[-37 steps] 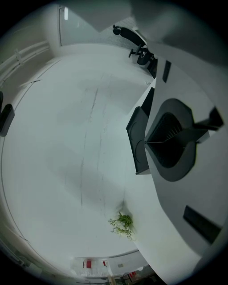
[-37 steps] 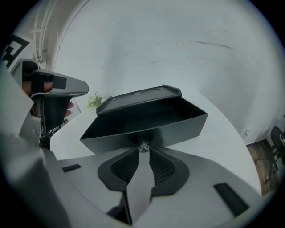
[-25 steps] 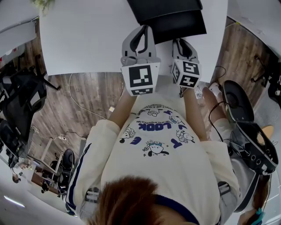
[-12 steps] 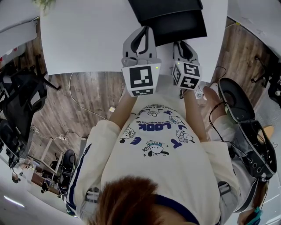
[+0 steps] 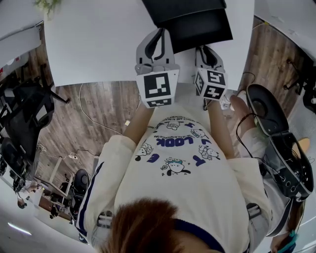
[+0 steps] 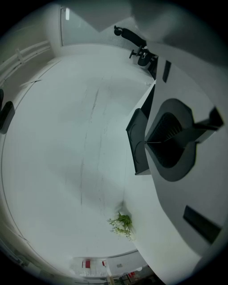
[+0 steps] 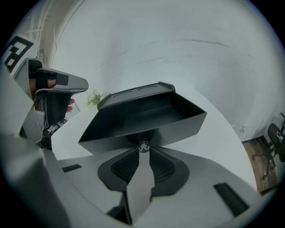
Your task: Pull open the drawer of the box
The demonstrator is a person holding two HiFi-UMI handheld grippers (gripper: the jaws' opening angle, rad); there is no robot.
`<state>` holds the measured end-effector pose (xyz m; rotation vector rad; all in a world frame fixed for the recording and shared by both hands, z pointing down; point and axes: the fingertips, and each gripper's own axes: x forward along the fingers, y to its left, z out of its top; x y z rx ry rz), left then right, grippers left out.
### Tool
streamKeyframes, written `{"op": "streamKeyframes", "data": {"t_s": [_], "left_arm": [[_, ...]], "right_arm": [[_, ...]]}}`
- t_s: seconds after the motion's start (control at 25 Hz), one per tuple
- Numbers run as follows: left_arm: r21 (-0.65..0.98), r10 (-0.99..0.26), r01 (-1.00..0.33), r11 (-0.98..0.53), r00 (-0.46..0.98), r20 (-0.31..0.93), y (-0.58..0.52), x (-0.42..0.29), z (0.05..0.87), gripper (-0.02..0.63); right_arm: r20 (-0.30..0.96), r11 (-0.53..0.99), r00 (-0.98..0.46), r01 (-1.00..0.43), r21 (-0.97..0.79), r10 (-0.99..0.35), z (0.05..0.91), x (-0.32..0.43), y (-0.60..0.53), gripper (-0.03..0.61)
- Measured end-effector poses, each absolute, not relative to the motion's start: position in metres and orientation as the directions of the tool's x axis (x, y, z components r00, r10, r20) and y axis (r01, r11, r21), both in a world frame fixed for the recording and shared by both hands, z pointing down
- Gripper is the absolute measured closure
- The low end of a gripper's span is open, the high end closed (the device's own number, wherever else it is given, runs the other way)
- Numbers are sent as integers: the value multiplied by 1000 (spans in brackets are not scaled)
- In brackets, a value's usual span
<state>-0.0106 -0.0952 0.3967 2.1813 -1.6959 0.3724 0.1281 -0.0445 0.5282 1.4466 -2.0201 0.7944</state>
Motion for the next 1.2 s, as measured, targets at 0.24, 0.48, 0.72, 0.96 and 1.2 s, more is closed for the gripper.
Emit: {"op": "streamKeyframes", "data": {"t_s": [0.24,0.48,0.72,0.96,1.2], "left_arm": [[117,-875,-968,-224,252,412,-96,-13,395,595],[122,-874,-967,-225,256,413,-94,-12,395,595],[128,-872,-966,-223,257,416,-93,-12,397,595],[127,-879,-967,-223,256,403,-93,-12,392,595],[126,-890,-966,-226,257,376,-94,-13,382,595]], "right_arm": [[712,253,-283,-956,-152,-643,527,128,-42,491],[710,248,-280,-957,-151,-646,526,129,-41,491],[711,239,-268,-960,-143,-650,528,131,-42,489],[702,227,-261,-963,-144,-662,524,134,-44,454],[670,209,-237,-970,-124,-703,509,142,-44,437]]}}
